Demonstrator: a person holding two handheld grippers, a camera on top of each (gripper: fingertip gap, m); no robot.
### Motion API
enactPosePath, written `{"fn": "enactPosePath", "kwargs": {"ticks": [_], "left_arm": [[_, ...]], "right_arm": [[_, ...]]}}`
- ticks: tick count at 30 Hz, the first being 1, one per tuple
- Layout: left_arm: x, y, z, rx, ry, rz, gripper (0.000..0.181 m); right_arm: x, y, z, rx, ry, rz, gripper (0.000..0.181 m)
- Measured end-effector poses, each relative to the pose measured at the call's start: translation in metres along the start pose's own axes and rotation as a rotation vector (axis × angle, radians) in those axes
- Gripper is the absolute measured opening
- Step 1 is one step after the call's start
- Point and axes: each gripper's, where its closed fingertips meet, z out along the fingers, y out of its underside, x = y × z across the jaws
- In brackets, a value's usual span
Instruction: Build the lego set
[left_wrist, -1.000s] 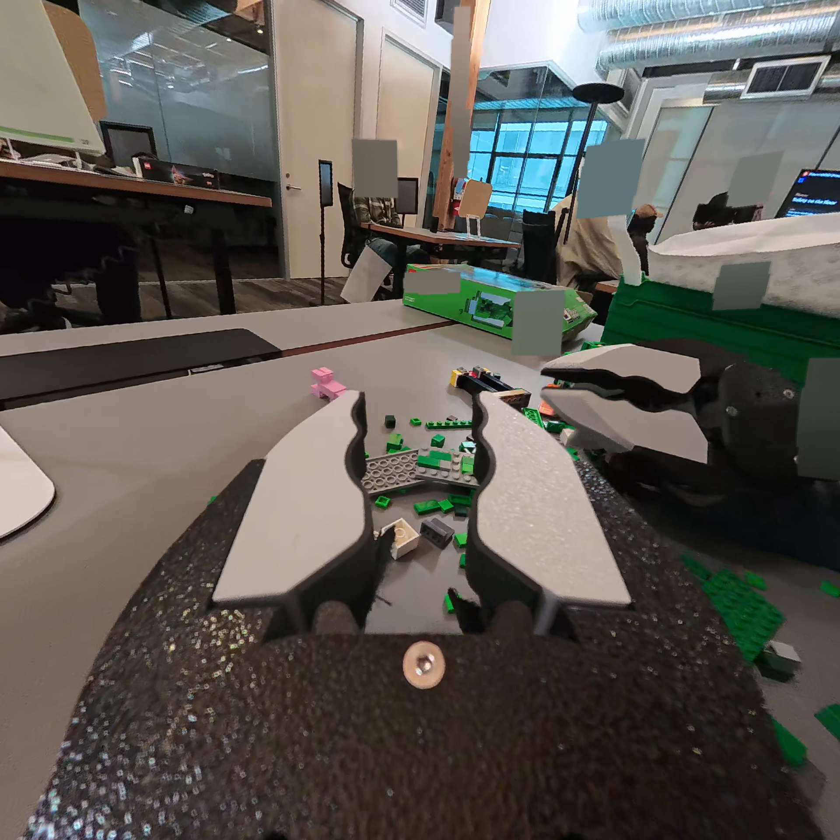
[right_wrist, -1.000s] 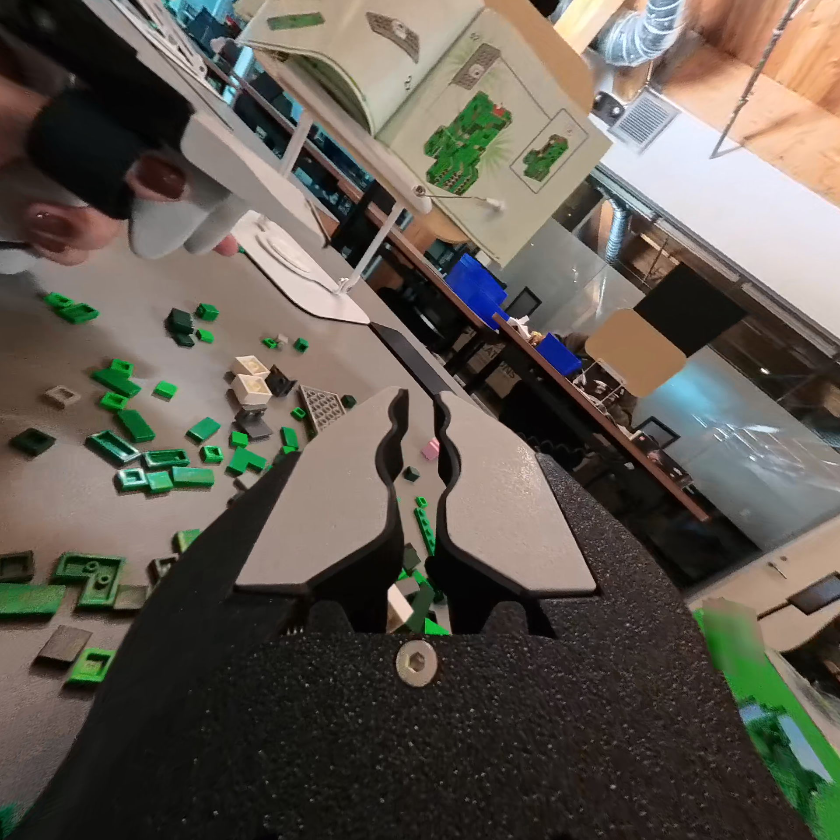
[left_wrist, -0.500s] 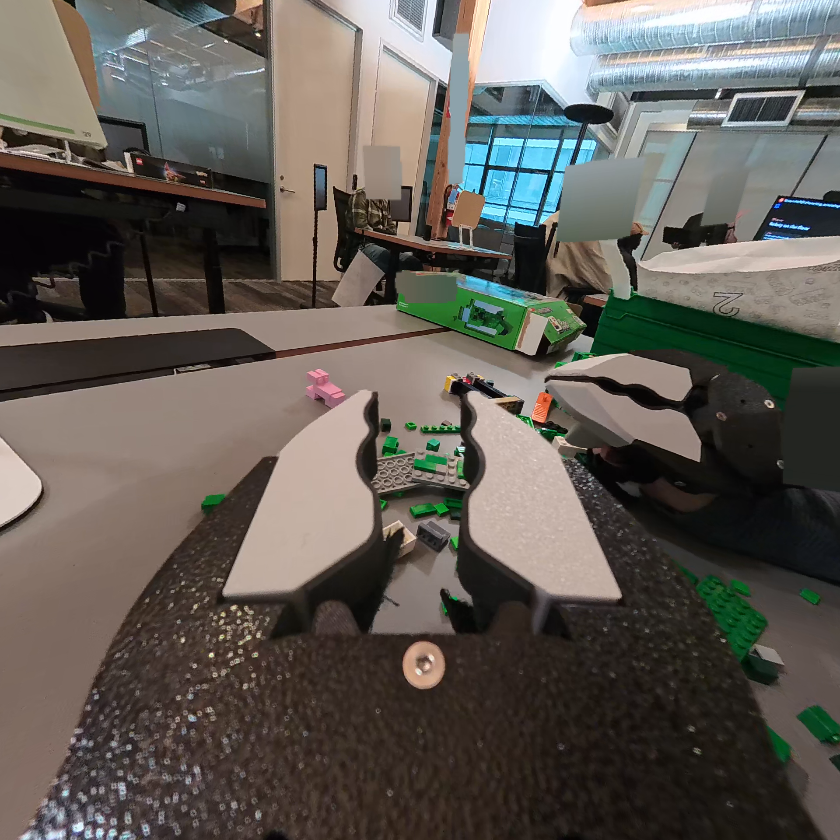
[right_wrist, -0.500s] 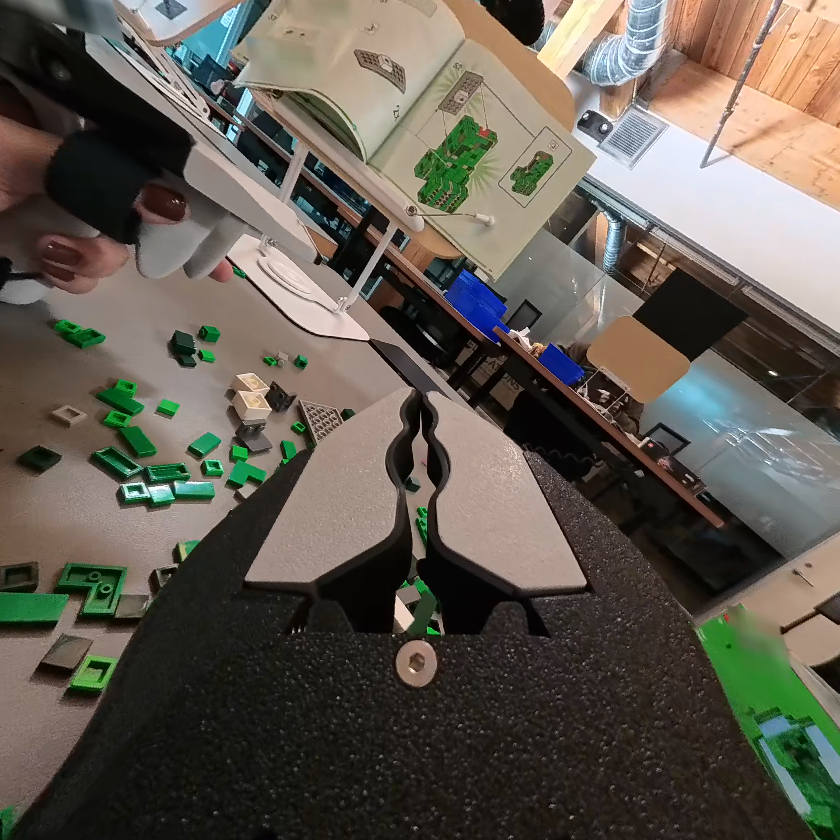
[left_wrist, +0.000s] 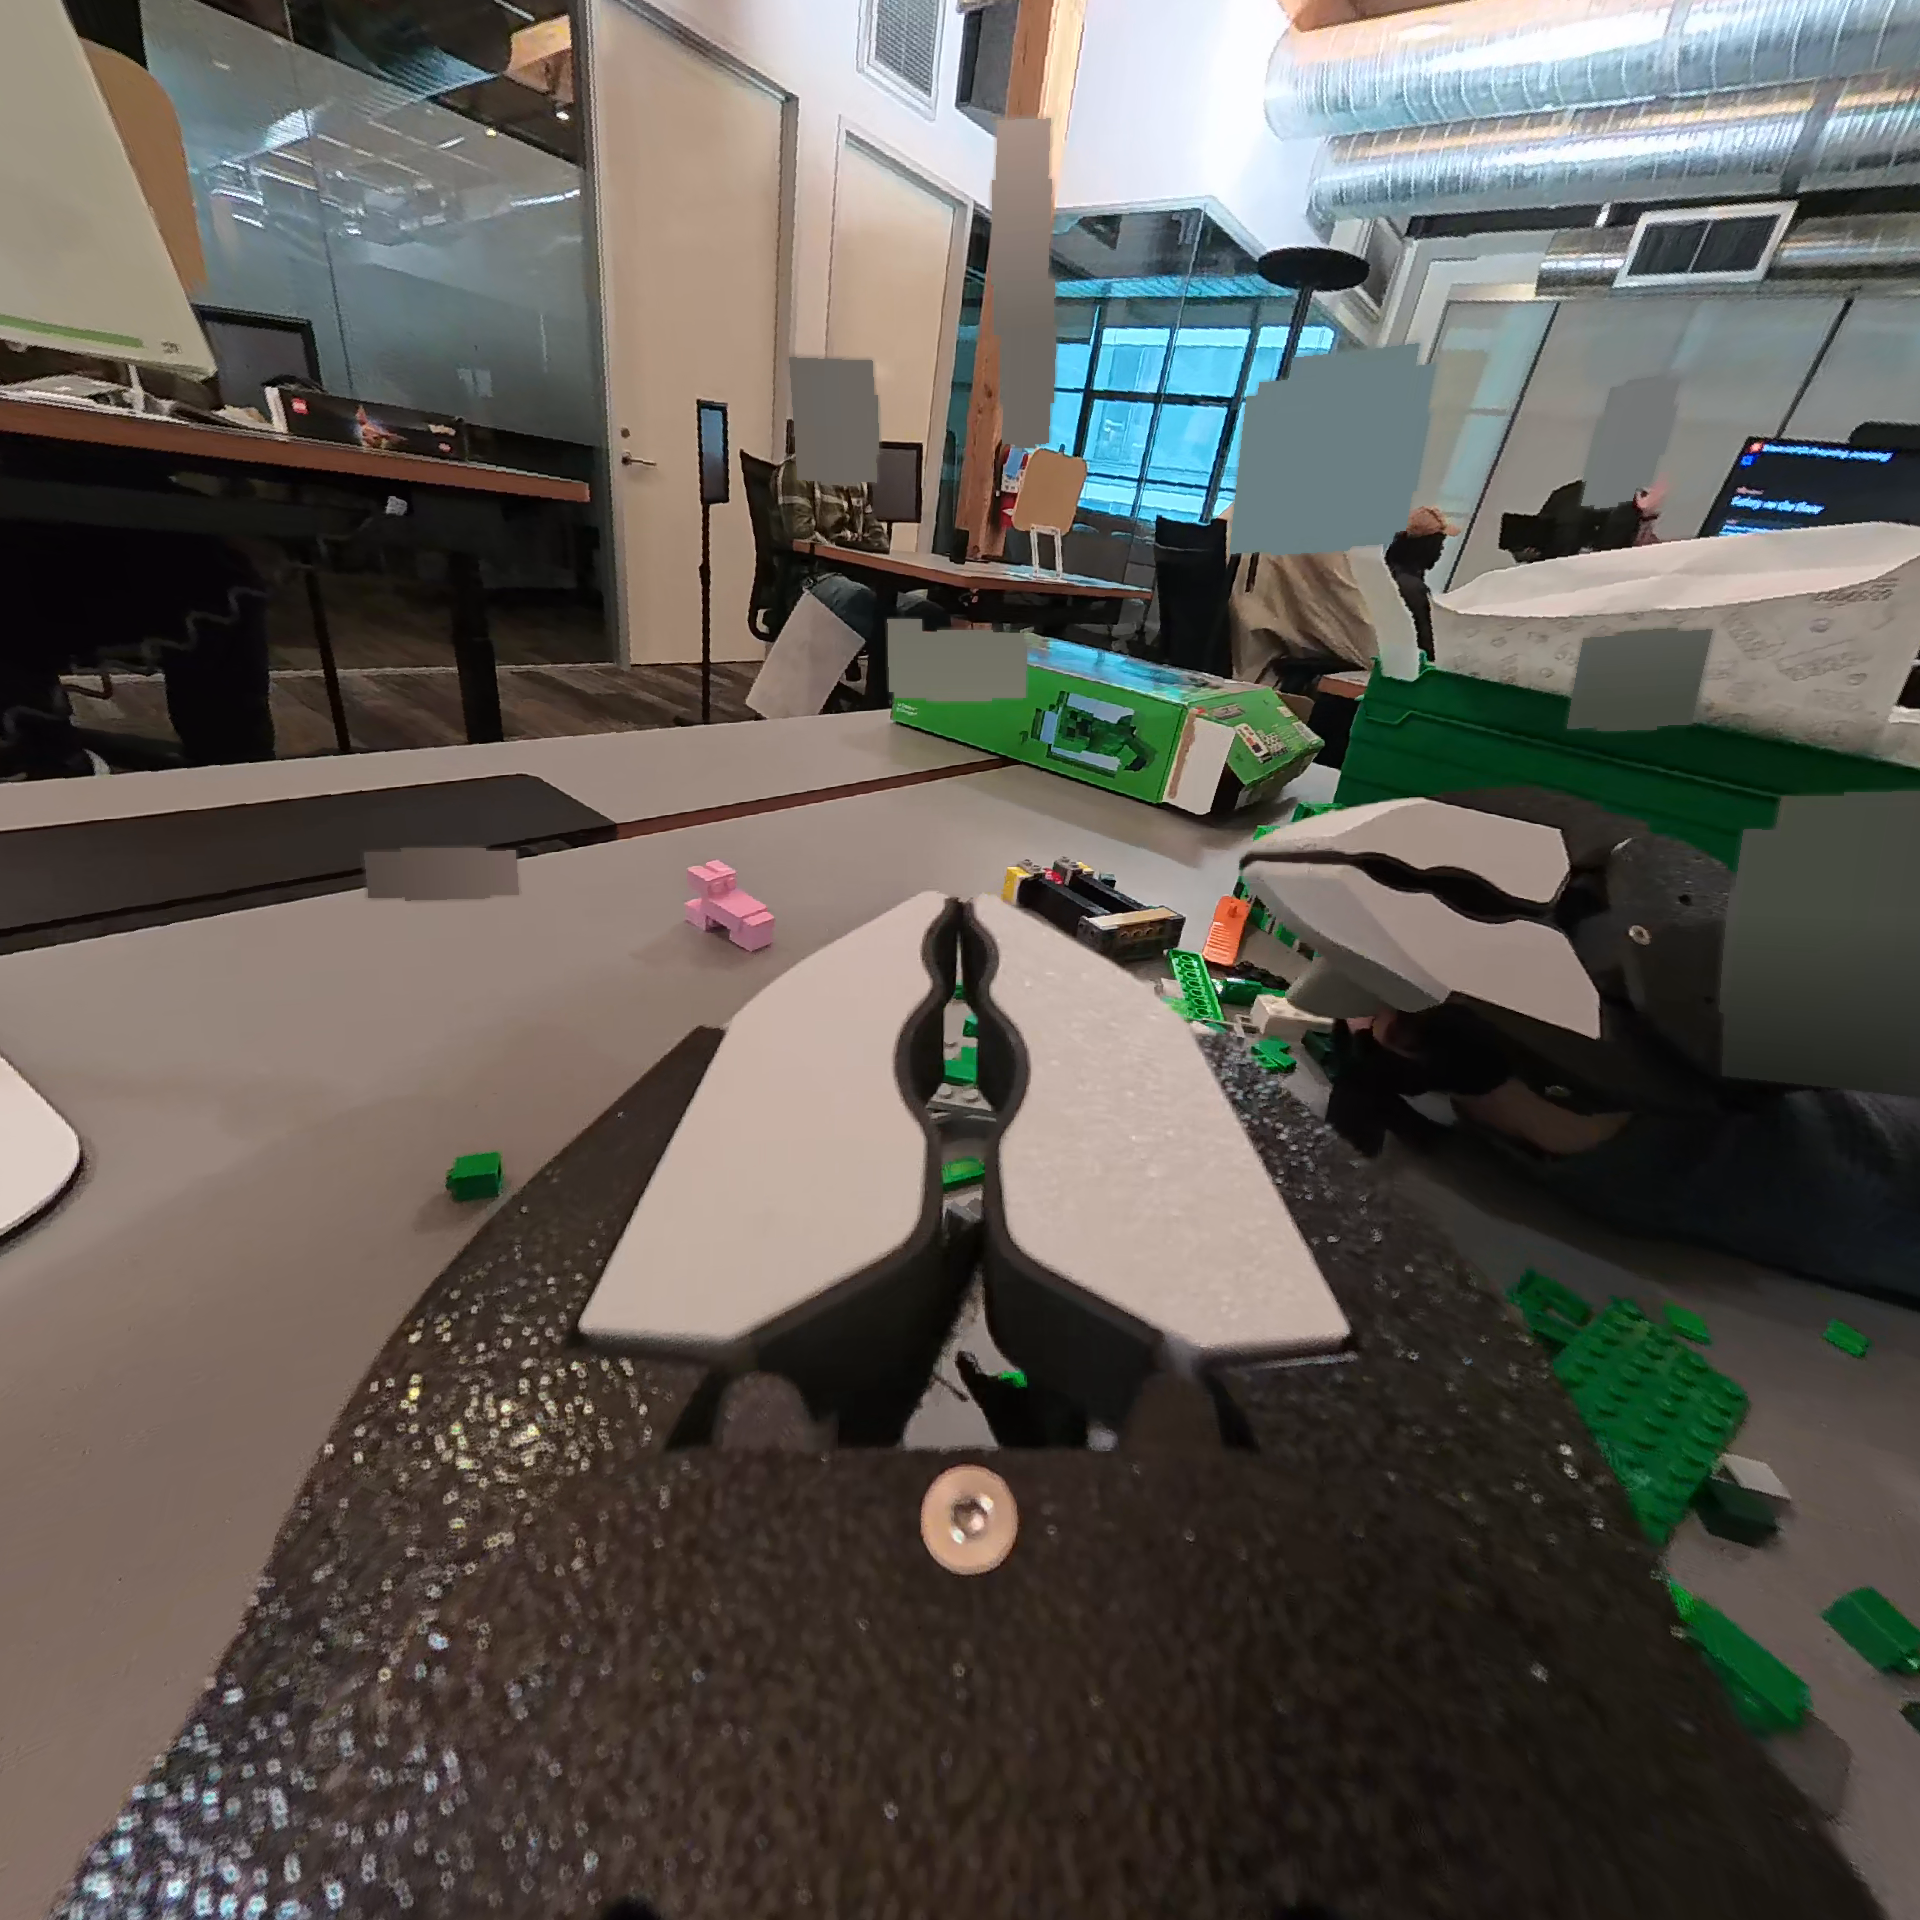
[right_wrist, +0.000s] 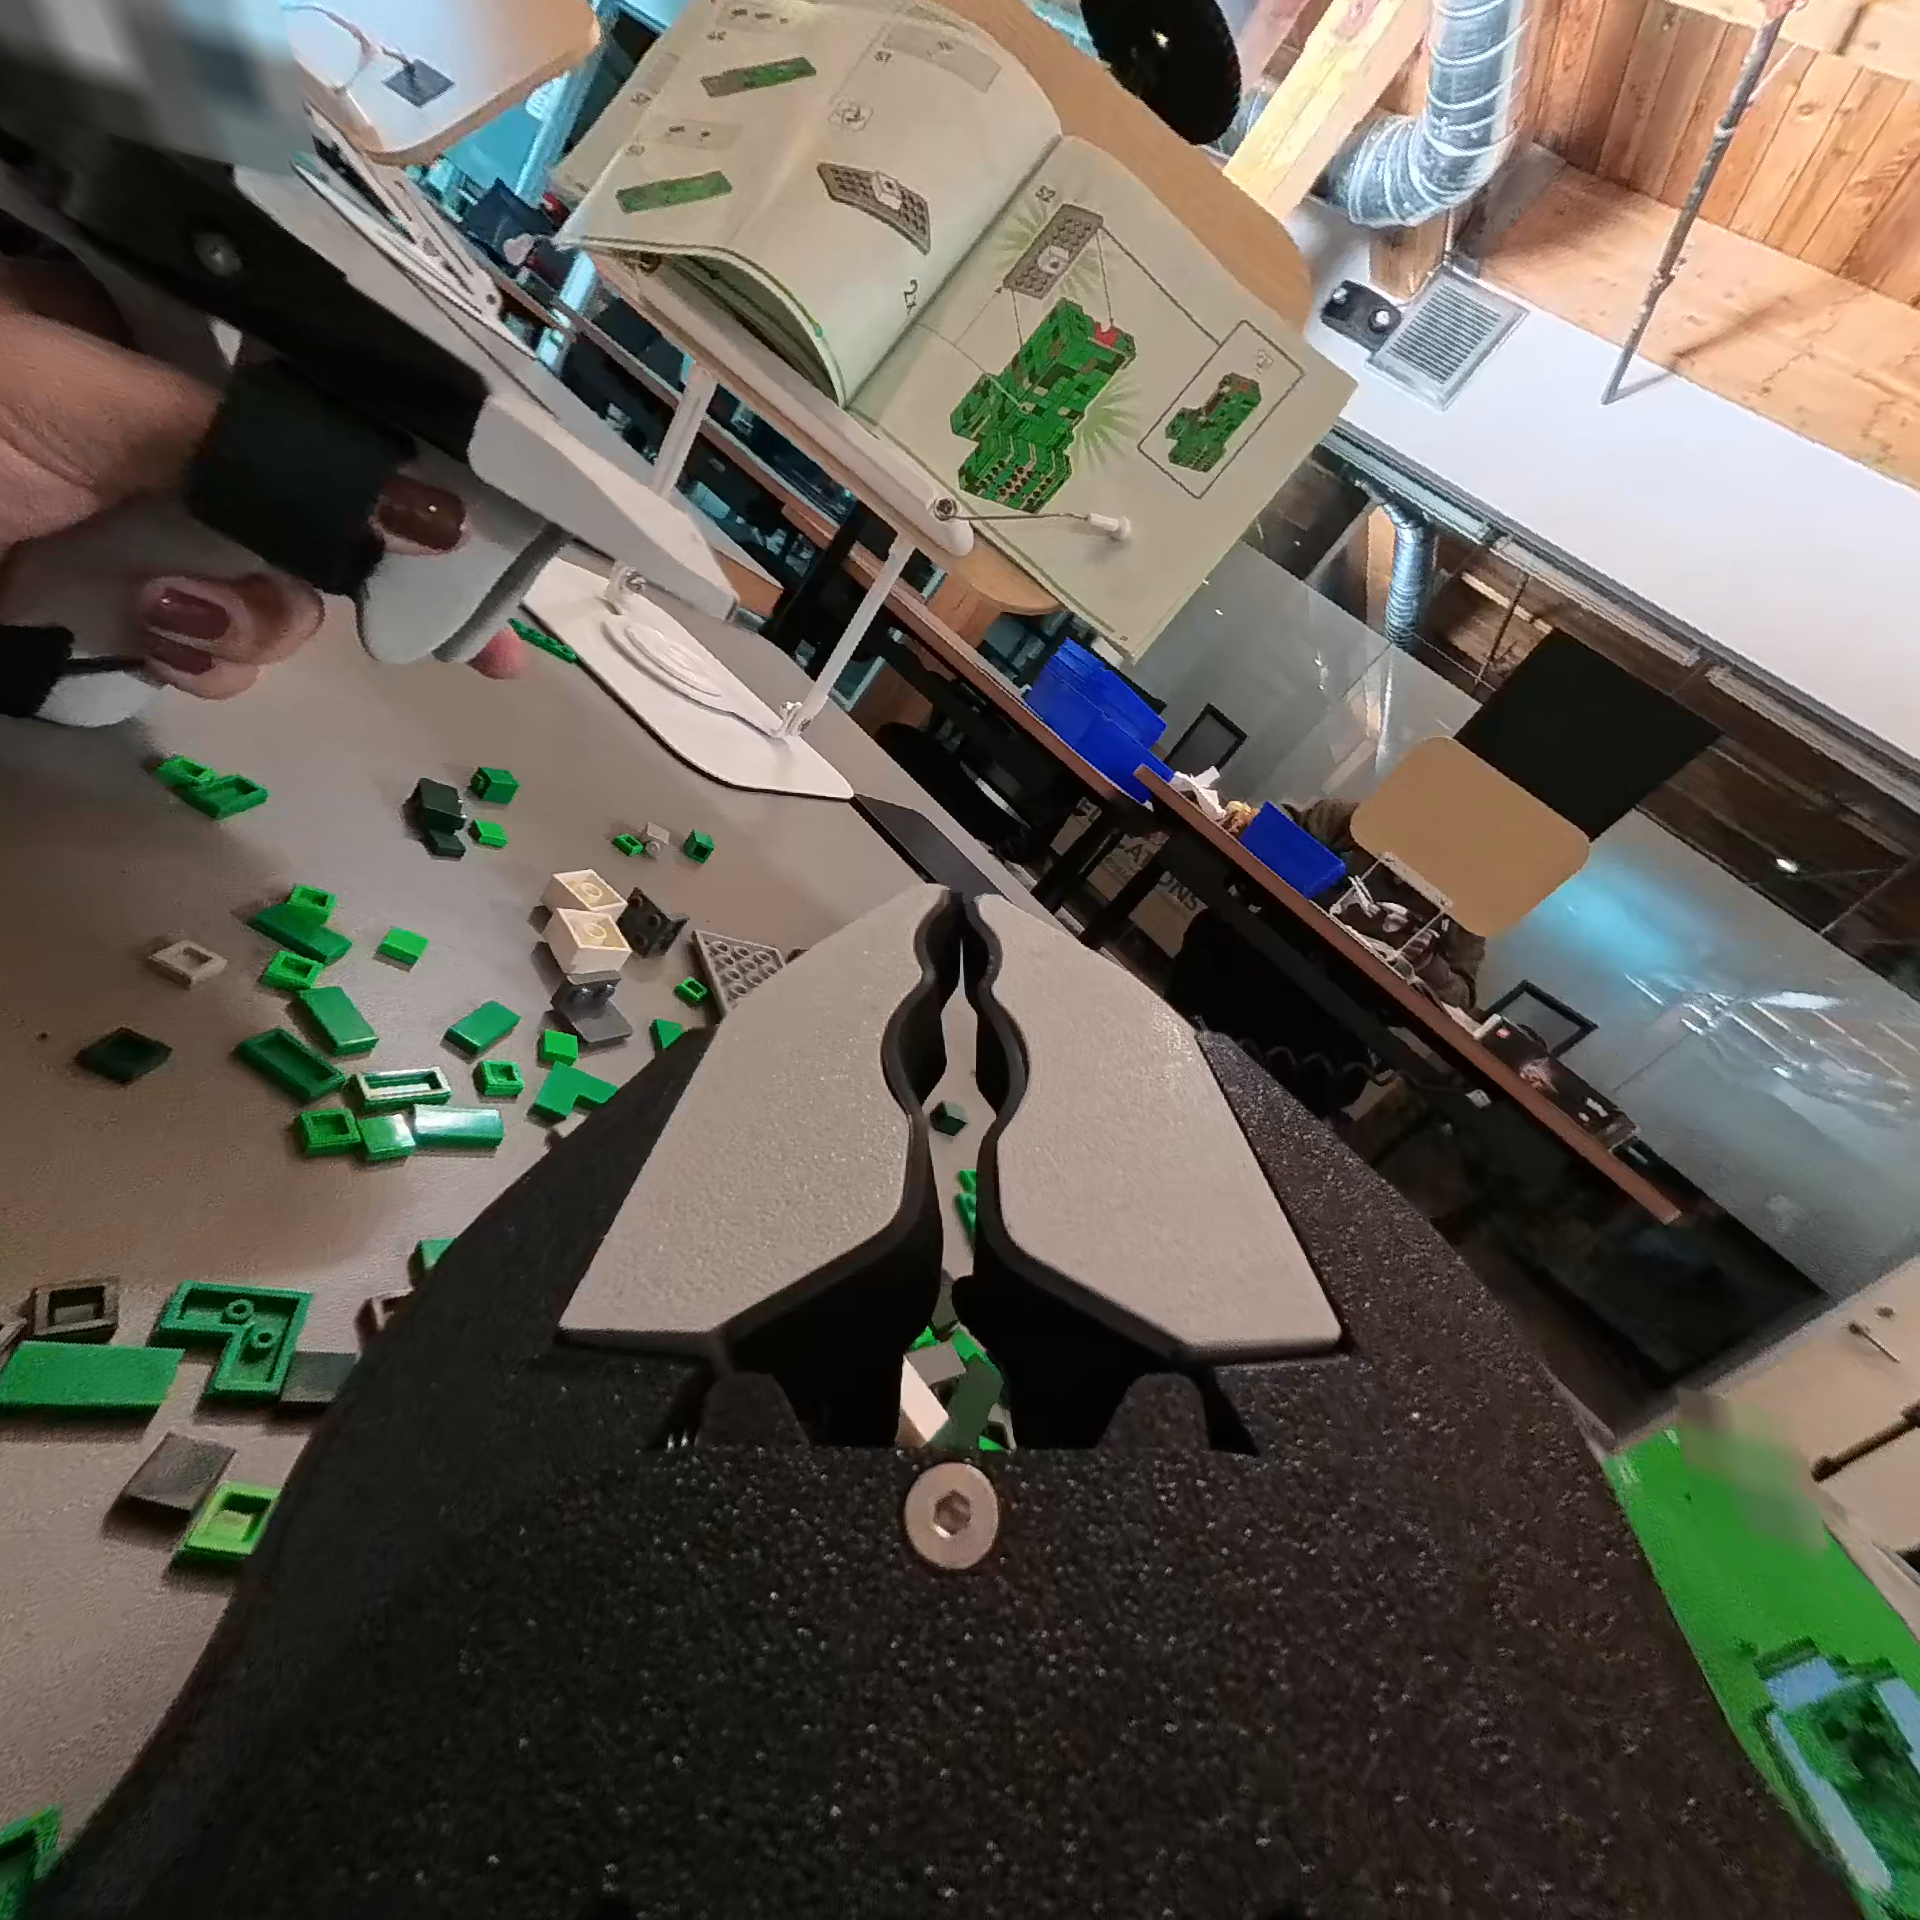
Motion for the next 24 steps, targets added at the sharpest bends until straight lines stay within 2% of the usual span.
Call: {"fn": "enactPosePath", "kwargs": {"ticks": [4,11,14,24], "left_arm": [[0.002,0.004,0.003,-0.026,-0.026,0.056,0.000],[0.005,0.012,0.011,-0.083,-0.126,0.271,0.000],[0.013,0.015,0.014,-0.096,-0.100,0.337,0.000],[0.016,0.005,0.007,-0.014,-0.054,0.279,0.000]], "right_arm": [[0.006,0.003,-0.003,-0.014,-0.006,0.080,0.000],[0.032,0.023,-0.007,-0.102,0.108,0.176,0.000],[0.035,0.028,-0.007,-0.126,0.125,0.177,0.000],[0.032,0.027,-0.008,-0.115,0.112,0.135,0.000]]}}
